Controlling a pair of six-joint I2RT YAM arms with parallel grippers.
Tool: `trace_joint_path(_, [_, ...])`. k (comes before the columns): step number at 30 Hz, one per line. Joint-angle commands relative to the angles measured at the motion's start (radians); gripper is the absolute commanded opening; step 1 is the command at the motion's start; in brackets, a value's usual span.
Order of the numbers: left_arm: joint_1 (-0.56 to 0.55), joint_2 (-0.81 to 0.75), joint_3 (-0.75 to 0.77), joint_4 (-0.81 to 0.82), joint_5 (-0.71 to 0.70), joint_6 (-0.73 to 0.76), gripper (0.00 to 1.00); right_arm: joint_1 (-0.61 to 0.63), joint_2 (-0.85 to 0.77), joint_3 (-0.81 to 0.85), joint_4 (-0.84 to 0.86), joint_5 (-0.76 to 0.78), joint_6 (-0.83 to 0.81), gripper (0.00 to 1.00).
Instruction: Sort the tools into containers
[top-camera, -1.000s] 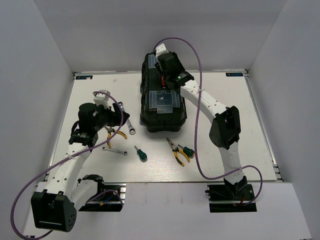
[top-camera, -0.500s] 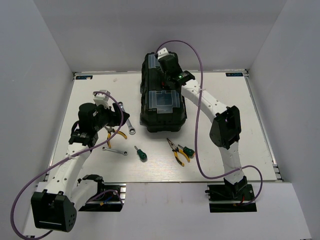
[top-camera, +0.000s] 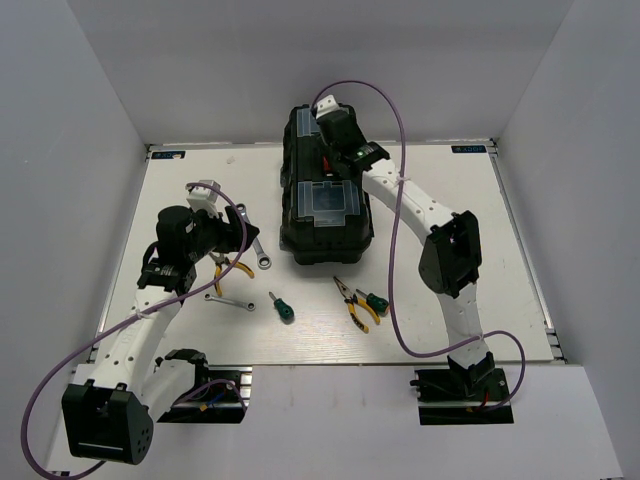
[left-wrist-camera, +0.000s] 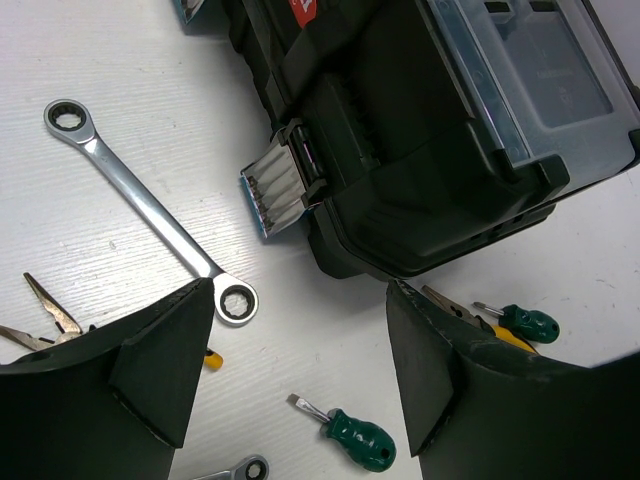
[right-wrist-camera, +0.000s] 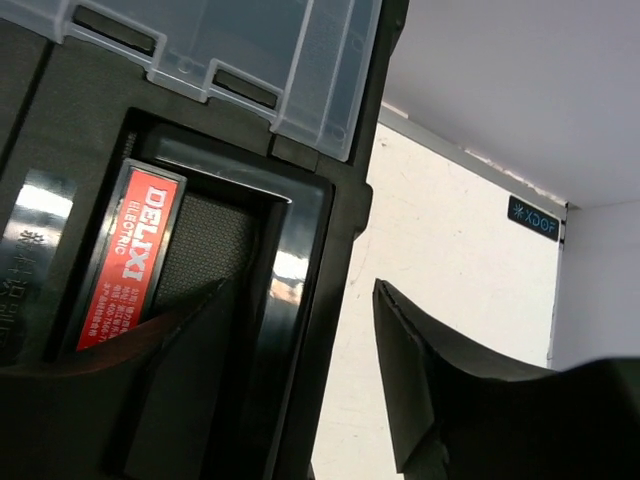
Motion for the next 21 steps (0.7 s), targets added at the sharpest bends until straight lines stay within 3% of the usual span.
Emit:
trace_joint_path(1, [-0.002, -0.022, 0.044, -0.004, 0.012, 0.008, 0.79, -0.016, -0.015, 0.002, 0.088, 0.108, -0.074, 0.61])
trace_joint_path(7, [-0.002, -0.022, 0.044, -0.004, 0.012, 0.008, 0.79, -0.013, -0.049, 0.011, 0.132, 0.123, -0.127, 0.57])
trace_joint_path(14, [-0.002, -0.022, 0.044, -0.004, 0.012, 0.008, 0.79, -0.019, -0.052, 0.013, 0.082, 0.094, -0.077, 0.36])
trace_joint_path(21, [-0.002, -0.032, 0.044, -0.004, 0.003, 0.008, 0.79, -0.019, -0.039, 0.054, -0.009, 0.020, 0.020, 0.32])
